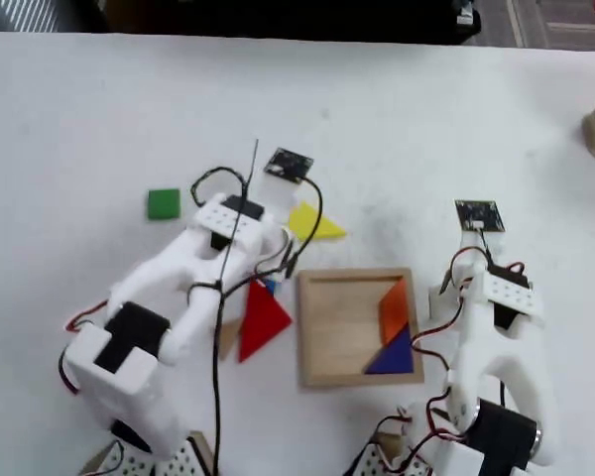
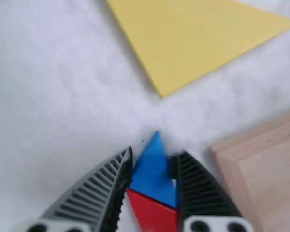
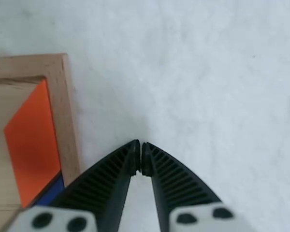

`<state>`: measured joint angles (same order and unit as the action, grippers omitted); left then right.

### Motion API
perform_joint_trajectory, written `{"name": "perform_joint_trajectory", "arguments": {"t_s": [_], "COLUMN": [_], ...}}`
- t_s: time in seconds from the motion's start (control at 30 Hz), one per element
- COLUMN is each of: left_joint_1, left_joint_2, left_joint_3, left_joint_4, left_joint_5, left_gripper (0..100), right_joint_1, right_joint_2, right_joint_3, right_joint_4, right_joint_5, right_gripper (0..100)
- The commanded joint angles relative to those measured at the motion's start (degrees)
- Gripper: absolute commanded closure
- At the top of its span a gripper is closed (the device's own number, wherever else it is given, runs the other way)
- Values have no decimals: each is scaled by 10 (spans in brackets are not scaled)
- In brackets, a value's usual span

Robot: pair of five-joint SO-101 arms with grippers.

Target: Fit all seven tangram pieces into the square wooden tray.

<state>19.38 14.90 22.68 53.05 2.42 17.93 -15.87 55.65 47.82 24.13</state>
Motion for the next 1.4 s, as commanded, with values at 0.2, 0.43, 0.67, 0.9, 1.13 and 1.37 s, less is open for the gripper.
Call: {"name": "perform_joint_trajectory", "arguments": {"t_s": [0.2, 0.43, 0.67, 0.9, 1.13, 1.37], "left_joint_1": [0, -12, -17, -15, -20, -20], "left_joint_2": [7, 1, -61, -89, -85, -85], "left_joint_3": [-14, -15, 25, 85, 98, 98], "left_joint_4": [-10, -5, 70, 15, 14, -11], "left_joint_5": [6, 7, 11, 11, 53, 51], "left_gripper": [946, 898, 666, 657, 713, 836], "right_joint_1": [6, 6, 6, 5, 4, 2], "right_joint_2": [-22, -22, -22, -22, -22, -21], "right_joint_3": [-1, -1, -1, -1, -1, -1], "right_joint_4": [-8, -8, -8, -9, -9, -9], "right_joint_5": [6, 6, 6, 6, 6, 6], "right_gripper": [981, 981, 981, 981, 981, 981]}}
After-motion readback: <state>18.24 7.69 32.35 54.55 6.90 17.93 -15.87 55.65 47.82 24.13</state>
